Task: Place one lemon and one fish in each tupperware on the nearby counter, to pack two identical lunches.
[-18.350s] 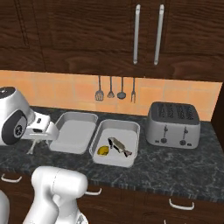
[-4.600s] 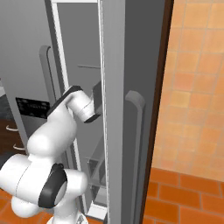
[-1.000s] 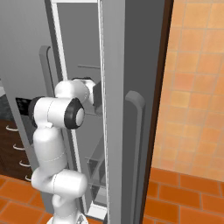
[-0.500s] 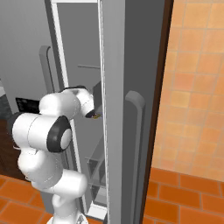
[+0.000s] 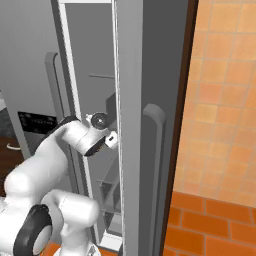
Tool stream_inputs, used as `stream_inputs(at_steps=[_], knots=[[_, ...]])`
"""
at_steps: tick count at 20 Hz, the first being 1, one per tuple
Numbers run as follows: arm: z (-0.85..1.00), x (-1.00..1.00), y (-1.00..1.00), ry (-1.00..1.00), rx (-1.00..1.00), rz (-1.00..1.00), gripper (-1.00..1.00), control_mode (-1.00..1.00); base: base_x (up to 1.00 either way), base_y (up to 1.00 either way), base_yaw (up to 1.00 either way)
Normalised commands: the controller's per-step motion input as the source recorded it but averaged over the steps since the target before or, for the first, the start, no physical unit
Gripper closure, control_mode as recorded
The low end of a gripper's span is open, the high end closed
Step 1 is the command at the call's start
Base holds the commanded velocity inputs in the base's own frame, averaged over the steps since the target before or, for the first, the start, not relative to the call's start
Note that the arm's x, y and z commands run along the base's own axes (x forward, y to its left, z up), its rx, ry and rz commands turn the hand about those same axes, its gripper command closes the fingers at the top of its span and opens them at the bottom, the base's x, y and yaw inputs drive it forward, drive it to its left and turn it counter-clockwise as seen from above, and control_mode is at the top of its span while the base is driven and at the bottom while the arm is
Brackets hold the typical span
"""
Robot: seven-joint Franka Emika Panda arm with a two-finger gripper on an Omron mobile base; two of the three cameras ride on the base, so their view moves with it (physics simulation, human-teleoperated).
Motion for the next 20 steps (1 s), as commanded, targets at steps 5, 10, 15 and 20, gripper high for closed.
stream_inputs(at_steps=[5, 10, 15, 20], knots=[[0.85, -1.00, 0.04, 0.01, 0.00, -0.11, 1.00, -1.00, 0.00, 0.00, 0.00], [0.55, -1.00, 0.15, -0.01, -0.01, -0.01, 1.00, -1.00, 0.00, 0.00, 0.00], [0.20, -0.96, 0.34, 0.00, -0.04, 0.05, 1.00, -1.00, 0.00, 0.00, 0.00], [0.00, -0.19, 0.12, 0.00, -0.01, 0.03, 1.00, 1.00, -0.64, 0.74, 0.17]])
